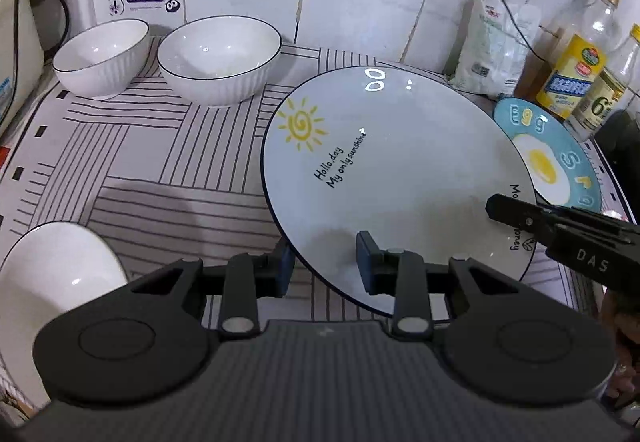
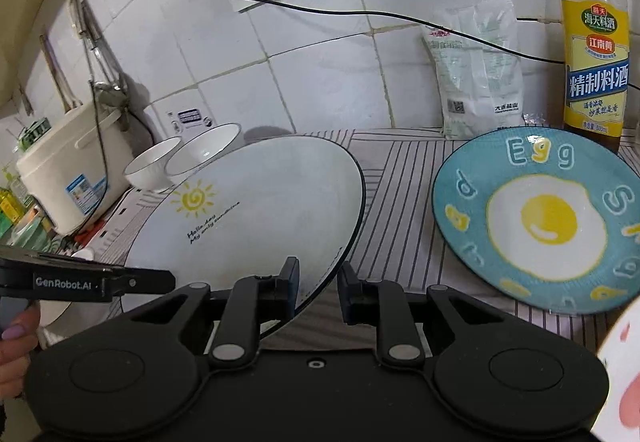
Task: Organize plates and bowls
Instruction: 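Carry the sun plate with both grippers toward the white bowls and release it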
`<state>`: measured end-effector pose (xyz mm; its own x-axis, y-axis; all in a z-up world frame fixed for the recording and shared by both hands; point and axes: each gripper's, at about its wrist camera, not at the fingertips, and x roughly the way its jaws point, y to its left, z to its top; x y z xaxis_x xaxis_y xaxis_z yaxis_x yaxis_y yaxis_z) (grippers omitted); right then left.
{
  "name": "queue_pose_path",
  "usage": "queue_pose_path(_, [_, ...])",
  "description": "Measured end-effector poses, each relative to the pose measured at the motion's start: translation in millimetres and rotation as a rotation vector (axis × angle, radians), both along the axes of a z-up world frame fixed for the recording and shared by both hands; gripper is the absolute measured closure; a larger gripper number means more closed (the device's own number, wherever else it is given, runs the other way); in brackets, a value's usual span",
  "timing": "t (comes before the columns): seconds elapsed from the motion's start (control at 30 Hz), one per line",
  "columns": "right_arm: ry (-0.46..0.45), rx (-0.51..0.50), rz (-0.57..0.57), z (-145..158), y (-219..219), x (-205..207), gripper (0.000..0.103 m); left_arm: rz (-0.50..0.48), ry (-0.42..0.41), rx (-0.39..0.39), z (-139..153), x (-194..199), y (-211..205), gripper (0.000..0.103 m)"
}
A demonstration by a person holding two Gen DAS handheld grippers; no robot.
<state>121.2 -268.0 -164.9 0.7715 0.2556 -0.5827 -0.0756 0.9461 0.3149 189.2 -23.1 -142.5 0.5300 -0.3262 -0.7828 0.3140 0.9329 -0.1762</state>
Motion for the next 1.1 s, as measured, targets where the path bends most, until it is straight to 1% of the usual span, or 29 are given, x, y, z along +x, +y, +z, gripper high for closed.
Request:
queue_pose_path(0.27, [0.024, 0.001, -0.081, -17, 3, 24, 0.078, 0.026, 0.017, 0.019, -18, 30, -7, 0.072])
queue_pose_path(0.4, [0.029, -0.003, -0.113, -22, 3, 34, 0.078, 0.018, 0.003, 0.039, -18, 35, -13, 0.072])
queue_pose_path(0.53, [0.035, -0.036, -0.129, -25, 6, 39, 0.078, 0.035, 0.012, 0.046, -24, 38, -16, 0.072])
queue_pose_path(0.67, [0.041, -0.037, -0.122, -27, 5, 40, 0.077, 0.059, 0.03, 0.041, -28, 38, -16, 0.071])
queue_pose_path(0.7, [0.053, -0.033, -0.123, -28, 5, 40, 0.074, 0.061, 0.032, 0.045, -27, 37, -17, 0.07])
queue_pose_path(0.77, [0.064, -0.048, -0.111, -25, 9, 39, 0.07, 0.06, 0.03, 0.05, -24, 32, -19, 0.065])
queue_pose_path(0.83, [0.072, -0.073, -0.099, -19, 16, 31, 0.063, 0.06, 0.022, 0.062, -18, 25, -20, 0.054])
queue_pose_path(1.0, [0.019, -0.072, -0.07, 4, 18, -2, 0.043, 0.04, -0.032, 0.074, 4, -2, -23, 0.046])
queue_pose_path(1.03, [0.006, -0.086, -0.067, 11, 18, -10, 0.042, 0.031, -0.039, 0.072, 10, -7, -25, 0.044])
queue_pose_path(1.1, [-0.014, -0.116, -0.059, 23, 18, -24, 0.036, 0.014, -0.049, 0.068, 21, -18, -27, 0.042])
